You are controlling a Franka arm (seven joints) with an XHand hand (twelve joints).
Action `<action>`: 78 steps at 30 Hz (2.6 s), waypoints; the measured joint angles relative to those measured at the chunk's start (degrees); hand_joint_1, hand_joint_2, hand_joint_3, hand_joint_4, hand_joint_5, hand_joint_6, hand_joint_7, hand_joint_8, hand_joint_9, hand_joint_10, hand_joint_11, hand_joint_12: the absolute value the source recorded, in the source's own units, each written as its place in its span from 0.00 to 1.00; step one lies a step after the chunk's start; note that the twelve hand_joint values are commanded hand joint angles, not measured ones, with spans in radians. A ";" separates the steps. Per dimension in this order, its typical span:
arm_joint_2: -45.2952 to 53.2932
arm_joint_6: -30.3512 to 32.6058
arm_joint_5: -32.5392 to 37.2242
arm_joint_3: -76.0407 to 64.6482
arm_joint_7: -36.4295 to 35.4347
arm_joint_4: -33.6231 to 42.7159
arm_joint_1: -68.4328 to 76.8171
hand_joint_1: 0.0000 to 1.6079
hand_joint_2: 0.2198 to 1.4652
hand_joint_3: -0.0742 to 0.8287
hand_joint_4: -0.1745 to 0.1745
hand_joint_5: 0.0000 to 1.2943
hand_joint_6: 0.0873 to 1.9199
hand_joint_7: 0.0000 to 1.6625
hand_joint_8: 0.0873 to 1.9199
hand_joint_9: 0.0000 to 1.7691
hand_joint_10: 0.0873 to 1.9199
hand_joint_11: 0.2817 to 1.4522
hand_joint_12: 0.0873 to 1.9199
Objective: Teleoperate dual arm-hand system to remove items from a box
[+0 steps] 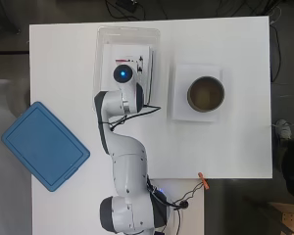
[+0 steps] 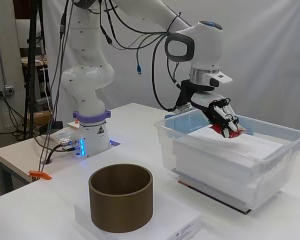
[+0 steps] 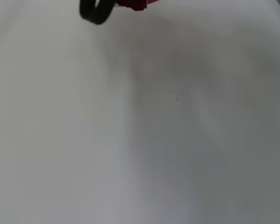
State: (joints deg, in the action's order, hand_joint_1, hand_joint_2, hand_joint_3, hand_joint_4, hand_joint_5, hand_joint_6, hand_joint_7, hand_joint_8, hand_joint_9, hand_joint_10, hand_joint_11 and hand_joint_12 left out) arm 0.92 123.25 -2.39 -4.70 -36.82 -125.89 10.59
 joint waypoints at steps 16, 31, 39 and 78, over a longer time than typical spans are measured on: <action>-28.10 4.85 -1.84 -0.58 -6.19 -11.85 -2.51 0.76 0.77 0.08 0.51 0.71 0.55 0.49 0.61 0.50 0.35 0.29 0.00; -48.04 5.88 -20.63 -24.31 -7.92 -25.73 -15.39 0.85 0.72 0.08 0.00 0.68 0.52 0.58 0.49 0.55 0.57 0.44 0.00; -34.35 5.25 -26.39 -34.63 -4.55 -15.90 -13.84 0.81 0.73 0.08 0.19 0.73 0.42 0.57 0.56 0.50 0.64 0.46 0.00; 8.34 -4.69 10.29 -78.89 -33.41 4.36 28.32 0.13 0.65 0.08 0.76 0.29 0.00 0.27 0.00 0.29 0.00 0.16 0.00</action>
State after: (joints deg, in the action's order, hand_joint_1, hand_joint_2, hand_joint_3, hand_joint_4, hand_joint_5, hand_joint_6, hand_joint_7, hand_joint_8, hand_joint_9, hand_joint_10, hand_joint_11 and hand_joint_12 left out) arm 9.26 118.56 7.91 -83.59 -70.23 -121.52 38.91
